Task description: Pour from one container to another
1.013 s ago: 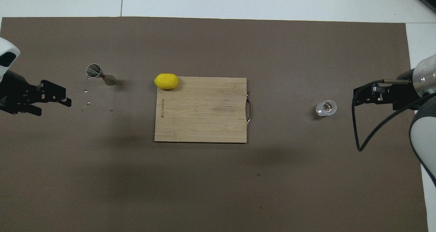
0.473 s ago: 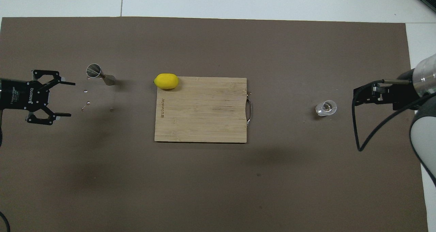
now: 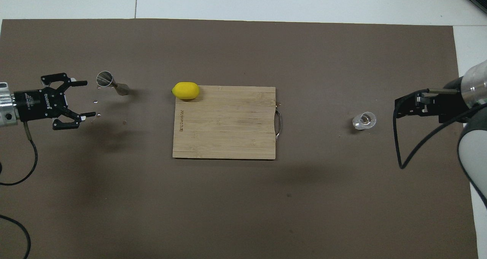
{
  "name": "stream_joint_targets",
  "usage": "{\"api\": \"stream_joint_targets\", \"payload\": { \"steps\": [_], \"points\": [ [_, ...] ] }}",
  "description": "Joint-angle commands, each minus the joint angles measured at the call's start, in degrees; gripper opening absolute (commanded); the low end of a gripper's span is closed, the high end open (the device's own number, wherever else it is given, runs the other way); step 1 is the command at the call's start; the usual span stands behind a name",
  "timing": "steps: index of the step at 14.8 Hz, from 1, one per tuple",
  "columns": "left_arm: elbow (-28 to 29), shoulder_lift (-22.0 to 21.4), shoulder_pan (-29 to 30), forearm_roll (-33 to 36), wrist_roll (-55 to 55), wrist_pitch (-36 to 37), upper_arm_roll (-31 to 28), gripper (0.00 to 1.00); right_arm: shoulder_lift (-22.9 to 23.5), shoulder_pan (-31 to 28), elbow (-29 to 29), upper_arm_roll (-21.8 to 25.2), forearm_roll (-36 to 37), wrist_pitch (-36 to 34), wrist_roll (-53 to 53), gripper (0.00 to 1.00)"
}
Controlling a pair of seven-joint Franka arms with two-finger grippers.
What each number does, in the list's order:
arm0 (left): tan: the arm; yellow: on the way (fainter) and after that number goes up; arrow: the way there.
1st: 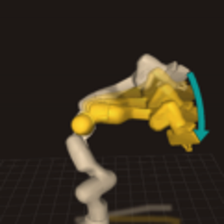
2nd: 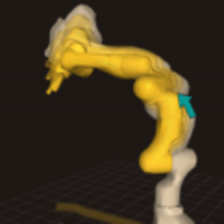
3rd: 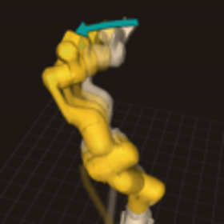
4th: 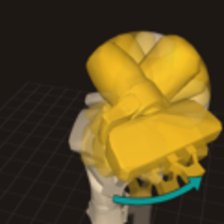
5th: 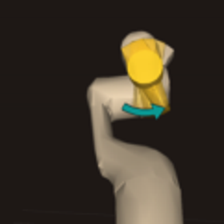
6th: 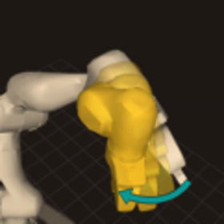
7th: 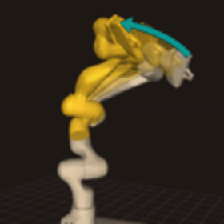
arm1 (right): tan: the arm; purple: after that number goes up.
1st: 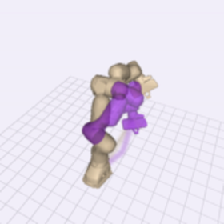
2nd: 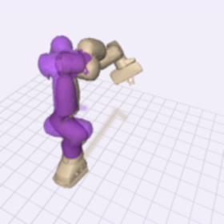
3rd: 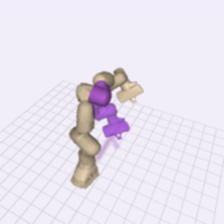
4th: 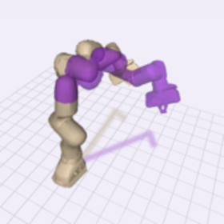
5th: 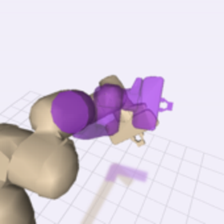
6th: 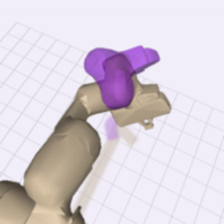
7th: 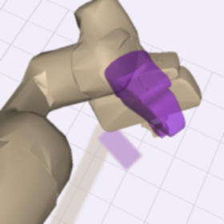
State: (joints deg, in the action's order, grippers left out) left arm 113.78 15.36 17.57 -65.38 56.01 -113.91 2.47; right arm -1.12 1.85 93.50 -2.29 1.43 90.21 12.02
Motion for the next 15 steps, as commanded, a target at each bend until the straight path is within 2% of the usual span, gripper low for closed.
{"api": "stream_joint_targets", "payload": {
  "steps": [1,3,15],
  "points": [
    [3.4,0.5,0.9,-7.8,1.2,-3.8,0.4,1.00,-0.7,-0.6,0.6,-0.3,-0.4,-0.1,0.7,1.00],
    [5.2,0.5,0.6,-11.6,0.9,-5.0,0.7,1.00,-0.7,-0.6,0.6,-0.3,-0.4,-0.1,0.7,1.00],
    [5.5,0.7,-3.1,-23.1,0.5,-9.5,1.0,1.00,-0.9,-0.4,0.6,-0.3,-0.4,-0.7,0.6,1.00]
  ]
}}
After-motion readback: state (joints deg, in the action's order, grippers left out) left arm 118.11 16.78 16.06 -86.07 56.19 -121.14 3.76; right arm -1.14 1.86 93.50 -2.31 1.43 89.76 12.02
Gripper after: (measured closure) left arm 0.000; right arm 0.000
